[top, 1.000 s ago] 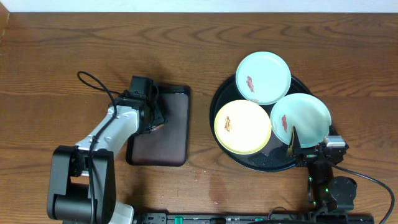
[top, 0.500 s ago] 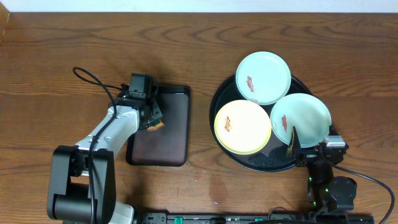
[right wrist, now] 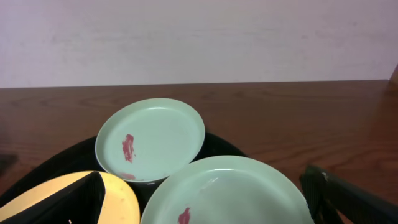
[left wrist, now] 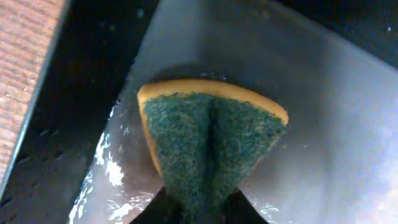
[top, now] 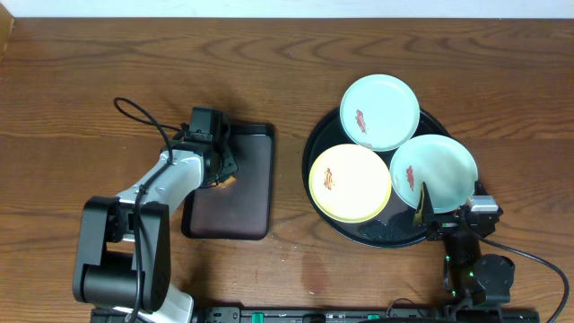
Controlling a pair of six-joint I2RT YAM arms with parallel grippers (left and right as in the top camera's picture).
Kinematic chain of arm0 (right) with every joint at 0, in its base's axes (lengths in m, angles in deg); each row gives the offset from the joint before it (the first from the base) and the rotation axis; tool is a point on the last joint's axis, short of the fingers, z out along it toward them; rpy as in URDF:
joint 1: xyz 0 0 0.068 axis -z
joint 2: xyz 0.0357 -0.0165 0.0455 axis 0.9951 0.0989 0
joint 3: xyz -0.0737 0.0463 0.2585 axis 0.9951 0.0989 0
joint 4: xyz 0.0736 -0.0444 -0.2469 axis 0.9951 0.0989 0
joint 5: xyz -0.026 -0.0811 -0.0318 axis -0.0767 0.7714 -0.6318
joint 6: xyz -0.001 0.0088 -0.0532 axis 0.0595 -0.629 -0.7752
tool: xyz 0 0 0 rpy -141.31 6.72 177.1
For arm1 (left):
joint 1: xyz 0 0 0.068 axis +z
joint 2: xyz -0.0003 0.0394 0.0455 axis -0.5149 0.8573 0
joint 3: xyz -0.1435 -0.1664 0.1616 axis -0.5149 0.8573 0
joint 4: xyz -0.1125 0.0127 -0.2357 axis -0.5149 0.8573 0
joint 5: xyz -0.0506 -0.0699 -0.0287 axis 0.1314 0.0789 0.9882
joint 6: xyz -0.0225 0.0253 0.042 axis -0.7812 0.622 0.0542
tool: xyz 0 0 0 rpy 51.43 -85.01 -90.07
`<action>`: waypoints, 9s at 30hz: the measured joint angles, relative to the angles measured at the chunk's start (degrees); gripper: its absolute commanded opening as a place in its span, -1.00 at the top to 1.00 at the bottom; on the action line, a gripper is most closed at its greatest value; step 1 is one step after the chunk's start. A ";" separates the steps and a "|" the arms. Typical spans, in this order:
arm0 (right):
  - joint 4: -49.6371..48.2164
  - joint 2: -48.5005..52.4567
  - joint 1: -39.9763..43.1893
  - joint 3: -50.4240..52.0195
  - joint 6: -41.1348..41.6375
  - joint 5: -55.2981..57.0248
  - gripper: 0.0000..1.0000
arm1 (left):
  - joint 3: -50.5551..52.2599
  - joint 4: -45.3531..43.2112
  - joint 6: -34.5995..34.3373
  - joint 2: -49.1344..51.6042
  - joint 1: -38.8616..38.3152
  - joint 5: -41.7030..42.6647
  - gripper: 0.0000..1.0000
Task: Clean dirty plates on tray and stack at the side
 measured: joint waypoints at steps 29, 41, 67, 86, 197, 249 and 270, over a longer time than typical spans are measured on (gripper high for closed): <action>0.00 0.00 0.00 0.00 -0.02 0.00 -0.99 | 0.81 8.35 -1.11 -29.38 -0.02 5.57 0.85; -0.02 0.00 0.00 0.00 0.00 0.00 -0.99 | 3.41 9.44 -0.76 -17.64 -0.02 7.58 0.85; -0.02 0.00 0.00 0.00 0.00 0.00 -0.98 | 3.26 6.40 4.74 -29.51 -4.50 6.19 0.85; -0.02 0.00 0.00 0.00 0.00 0.00 -0.99 | 4.66 5.38 6.32 -22.03 -0.83 10.12 0.85; -0.02 0.00 0.00 0.00 0.00 0.00 -0.99 | -1.62 8.96 -66.16 -25.73 18.05 59.76 0.85; 0.00 0.00 0.00 0.00 0.00 0.00 -0.99 | 0.94 -18.58 -46.03 -24.46 13.84 55.76 0.85; 0.00 0.00 0.00 0.00 0.00 0.00 -0.99 | 1.09 -13.00 -59.54 -19.41 11.30 61.33 0.85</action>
